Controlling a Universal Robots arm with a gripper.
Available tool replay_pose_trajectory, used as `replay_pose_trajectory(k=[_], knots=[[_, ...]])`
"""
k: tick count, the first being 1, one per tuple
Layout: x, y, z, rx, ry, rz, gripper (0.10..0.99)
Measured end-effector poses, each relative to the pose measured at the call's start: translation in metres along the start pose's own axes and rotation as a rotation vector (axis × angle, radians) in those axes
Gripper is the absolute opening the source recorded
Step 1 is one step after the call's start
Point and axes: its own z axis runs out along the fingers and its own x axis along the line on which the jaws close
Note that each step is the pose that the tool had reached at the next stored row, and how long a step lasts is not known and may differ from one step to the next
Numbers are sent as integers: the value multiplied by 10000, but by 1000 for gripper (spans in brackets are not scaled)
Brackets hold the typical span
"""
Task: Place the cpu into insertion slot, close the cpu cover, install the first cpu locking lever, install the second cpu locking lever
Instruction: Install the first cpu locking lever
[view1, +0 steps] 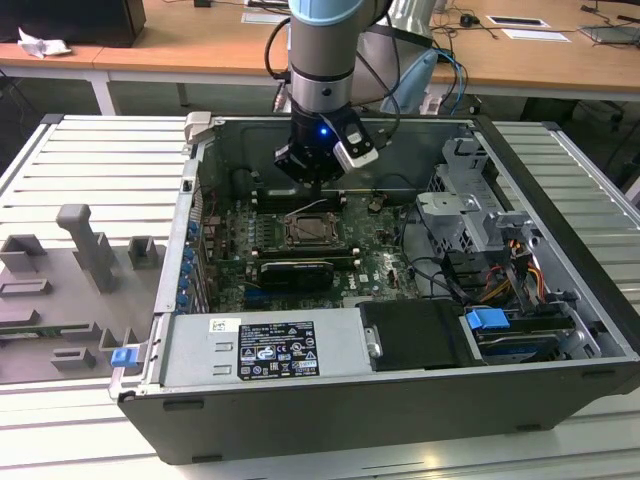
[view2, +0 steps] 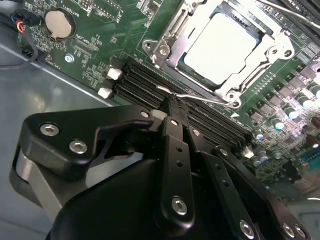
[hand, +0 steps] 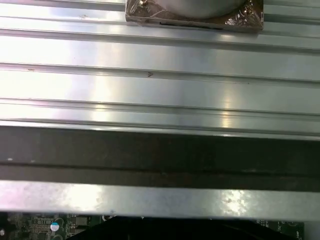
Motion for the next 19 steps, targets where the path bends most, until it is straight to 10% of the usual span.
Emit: replay_pose_trajectory(k=[10,19], knots=[[13,-68,-5,-20,3,-50,106],[-60,-88,137,-25,26,-235,106]])
